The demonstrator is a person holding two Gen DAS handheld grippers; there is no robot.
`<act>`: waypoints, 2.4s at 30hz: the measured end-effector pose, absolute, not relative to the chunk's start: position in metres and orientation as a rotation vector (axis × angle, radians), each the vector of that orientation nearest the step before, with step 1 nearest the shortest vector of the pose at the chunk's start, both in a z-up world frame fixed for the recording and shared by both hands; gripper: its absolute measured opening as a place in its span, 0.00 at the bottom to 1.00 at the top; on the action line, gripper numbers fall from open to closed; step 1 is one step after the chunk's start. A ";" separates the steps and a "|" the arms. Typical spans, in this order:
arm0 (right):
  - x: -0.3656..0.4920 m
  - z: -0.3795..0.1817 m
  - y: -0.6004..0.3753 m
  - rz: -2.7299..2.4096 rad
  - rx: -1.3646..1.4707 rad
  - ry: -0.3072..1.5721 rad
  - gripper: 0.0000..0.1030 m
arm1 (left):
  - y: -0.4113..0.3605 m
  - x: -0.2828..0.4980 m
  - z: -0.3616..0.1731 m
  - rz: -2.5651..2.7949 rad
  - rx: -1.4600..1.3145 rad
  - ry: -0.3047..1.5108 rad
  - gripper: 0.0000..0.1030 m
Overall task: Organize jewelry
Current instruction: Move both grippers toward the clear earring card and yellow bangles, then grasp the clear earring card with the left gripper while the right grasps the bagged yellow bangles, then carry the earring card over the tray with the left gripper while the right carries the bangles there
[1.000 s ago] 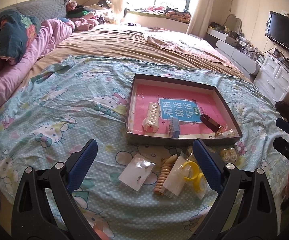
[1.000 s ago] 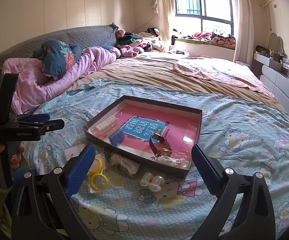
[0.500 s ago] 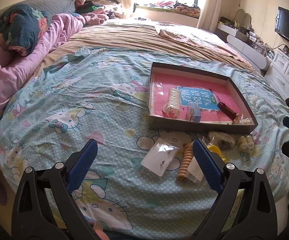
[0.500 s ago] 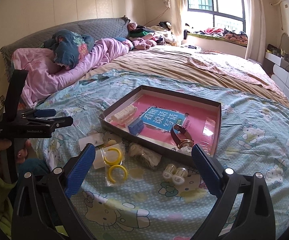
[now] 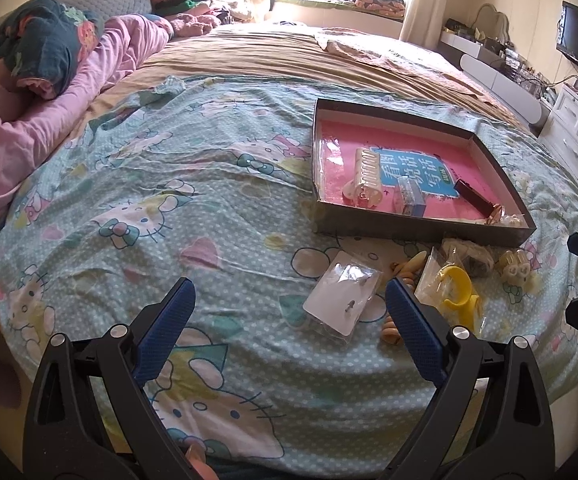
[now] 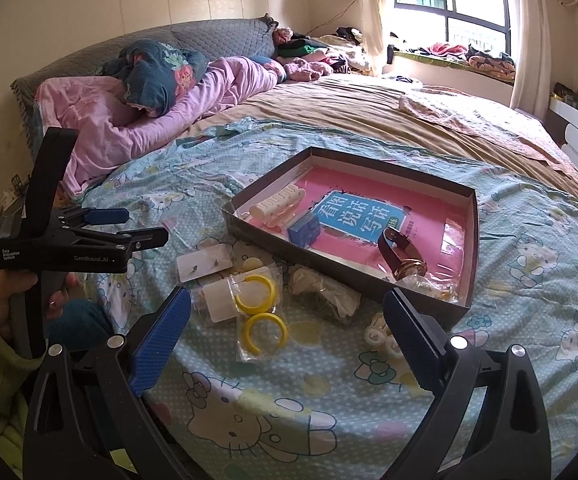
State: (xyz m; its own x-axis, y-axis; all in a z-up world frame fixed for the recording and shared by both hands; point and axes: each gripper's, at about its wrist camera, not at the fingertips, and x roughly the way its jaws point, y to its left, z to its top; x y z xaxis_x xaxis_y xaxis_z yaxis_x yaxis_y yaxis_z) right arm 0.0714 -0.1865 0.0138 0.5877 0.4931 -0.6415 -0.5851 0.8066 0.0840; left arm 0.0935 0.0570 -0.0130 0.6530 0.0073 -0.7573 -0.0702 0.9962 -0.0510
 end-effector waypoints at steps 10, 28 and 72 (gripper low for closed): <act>0.077 -0.007 -0.172 0.661 -0.151 0.760 0.93 | 0.064 0.099 -0.028 0.058 -0.087 0.909 0.86; 0.094 -0.047 -0.150 0.698 -0.189 0.869 0.83 | 0.049 0.115 -0.054 -0.006 -0.059 1.011 0.86; 0.107 -0.010 -0.194 0.640 -0.119 0.729 0.43 | 0.036 0.111 -0.010 -0.023 -0.007 0.829 0.33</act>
